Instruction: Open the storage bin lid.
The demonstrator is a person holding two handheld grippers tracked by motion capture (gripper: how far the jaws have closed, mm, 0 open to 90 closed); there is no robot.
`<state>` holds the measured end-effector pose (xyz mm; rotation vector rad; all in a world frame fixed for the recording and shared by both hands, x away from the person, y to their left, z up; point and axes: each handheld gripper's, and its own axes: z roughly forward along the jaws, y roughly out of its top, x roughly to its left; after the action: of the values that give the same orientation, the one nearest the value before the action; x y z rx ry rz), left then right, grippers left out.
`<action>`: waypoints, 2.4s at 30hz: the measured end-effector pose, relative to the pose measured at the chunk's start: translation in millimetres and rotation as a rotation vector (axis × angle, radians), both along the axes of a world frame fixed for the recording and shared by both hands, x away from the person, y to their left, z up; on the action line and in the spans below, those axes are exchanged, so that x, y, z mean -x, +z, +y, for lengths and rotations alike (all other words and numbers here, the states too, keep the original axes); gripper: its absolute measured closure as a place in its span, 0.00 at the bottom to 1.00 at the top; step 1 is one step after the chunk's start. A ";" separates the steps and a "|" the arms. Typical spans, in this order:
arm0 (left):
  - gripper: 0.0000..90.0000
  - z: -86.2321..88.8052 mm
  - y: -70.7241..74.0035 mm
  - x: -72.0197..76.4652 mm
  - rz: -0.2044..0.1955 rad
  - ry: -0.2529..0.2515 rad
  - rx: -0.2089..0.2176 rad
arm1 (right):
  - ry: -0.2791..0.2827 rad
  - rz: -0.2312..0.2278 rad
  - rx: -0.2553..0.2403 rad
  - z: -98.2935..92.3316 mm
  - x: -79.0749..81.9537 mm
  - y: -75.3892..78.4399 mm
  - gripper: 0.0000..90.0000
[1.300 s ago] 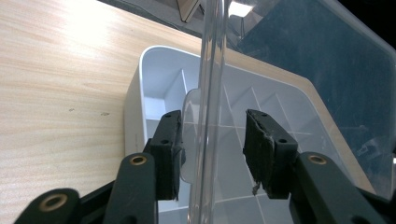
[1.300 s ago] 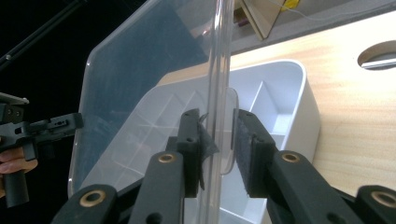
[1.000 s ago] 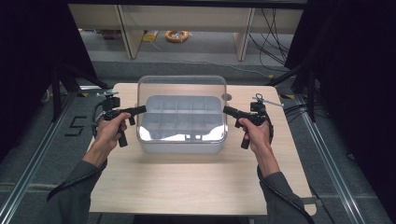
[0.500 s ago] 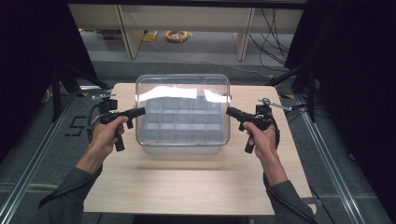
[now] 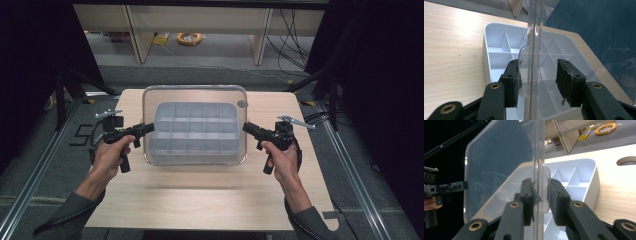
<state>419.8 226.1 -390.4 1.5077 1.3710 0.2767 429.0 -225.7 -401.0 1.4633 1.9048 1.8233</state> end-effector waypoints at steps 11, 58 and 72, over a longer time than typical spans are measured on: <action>0.60 -2.4 -21.1 21.6 0.012 -0.022 -0.008 | -0.011 -0.018 0.031 -2.4 24.3 -10.1 0.83; 0.61 3.3 -62.6 94.2 0.012 -0.060 -0.029 | 0.022 0.047 0.062 0.1 94.2 -54.9 0.82; 0.62 3.7 -71.2 118.0 0.023 -0.087 -0.048 | 0.041 0.071 0.066 -2.7 119.0 -67.2 0.82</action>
<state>301.7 229.8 -461.6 1.6101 1.3208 0.2394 310.0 -228.4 -468.2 1.4976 2.0219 1.7291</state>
